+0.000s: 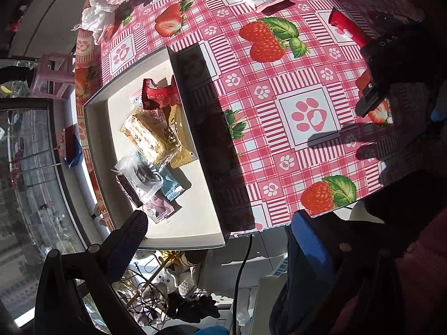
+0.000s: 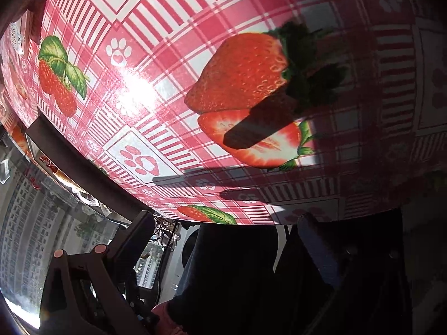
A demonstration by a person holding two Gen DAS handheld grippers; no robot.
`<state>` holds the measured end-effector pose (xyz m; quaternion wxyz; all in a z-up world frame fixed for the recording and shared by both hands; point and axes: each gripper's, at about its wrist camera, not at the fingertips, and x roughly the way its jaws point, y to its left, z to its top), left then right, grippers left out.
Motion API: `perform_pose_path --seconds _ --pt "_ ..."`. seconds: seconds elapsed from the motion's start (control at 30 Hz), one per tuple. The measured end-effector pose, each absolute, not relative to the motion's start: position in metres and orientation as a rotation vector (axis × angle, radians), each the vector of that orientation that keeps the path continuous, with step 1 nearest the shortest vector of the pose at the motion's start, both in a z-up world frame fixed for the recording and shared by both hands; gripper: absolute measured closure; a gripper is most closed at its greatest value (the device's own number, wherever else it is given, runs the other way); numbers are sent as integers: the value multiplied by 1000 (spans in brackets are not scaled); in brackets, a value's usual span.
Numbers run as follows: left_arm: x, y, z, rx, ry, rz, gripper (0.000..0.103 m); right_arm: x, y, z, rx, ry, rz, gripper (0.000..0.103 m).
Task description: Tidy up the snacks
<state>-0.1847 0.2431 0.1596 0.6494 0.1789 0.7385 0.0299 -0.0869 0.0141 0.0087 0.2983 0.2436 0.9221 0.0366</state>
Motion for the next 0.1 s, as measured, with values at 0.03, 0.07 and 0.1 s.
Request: perform_pose_path --seconds 0.03,0.07,0.1 --pt "-185 243 159 408 1679 68 0 -86 13 8 643 2449 94 0" --pt "-185 243 159 409 1681 68 0 -87 12 6 639 2448 92 0" --pt "-185 243 159 411 1682 68 0 -86 12 5 635 2447 90 0"
